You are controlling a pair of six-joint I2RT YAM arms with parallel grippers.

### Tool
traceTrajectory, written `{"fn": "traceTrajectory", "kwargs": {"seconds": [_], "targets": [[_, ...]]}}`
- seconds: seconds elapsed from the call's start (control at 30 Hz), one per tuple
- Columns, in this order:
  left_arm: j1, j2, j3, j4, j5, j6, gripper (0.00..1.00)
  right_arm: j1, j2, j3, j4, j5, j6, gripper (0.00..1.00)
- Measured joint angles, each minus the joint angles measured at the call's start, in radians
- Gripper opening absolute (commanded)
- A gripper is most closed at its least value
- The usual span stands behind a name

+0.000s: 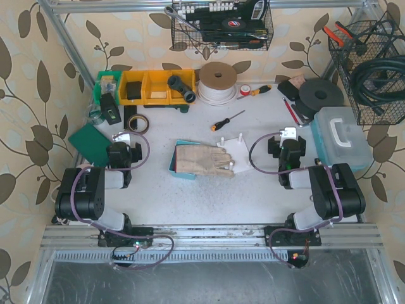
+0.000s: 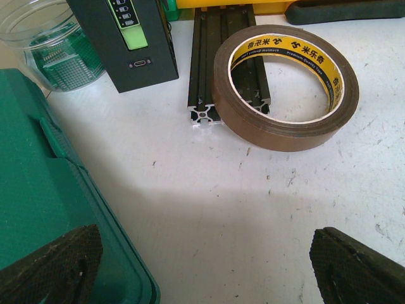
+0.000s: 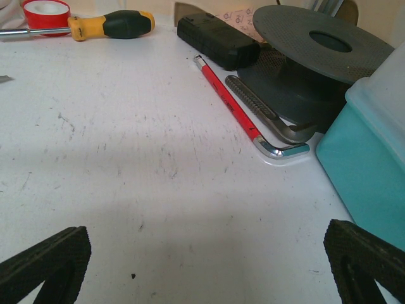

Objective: Install the large spring

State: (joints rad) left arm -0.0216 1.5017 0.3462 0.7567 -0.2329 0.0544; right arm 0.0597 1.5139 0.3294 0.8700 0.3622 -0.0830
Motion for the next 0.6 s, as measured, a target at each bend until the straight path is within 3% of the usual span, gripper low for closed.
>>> {"fn": "traceTrajectory", "kwargs": {"seconds": [0.6], "targets": [[-0.018, 0.0, 0.0, 0.0, -0.019, 0.001, 0.92, 0.019, 0.0, 0.0, 0.008, 0.004, -0.011, 1.0]]}}
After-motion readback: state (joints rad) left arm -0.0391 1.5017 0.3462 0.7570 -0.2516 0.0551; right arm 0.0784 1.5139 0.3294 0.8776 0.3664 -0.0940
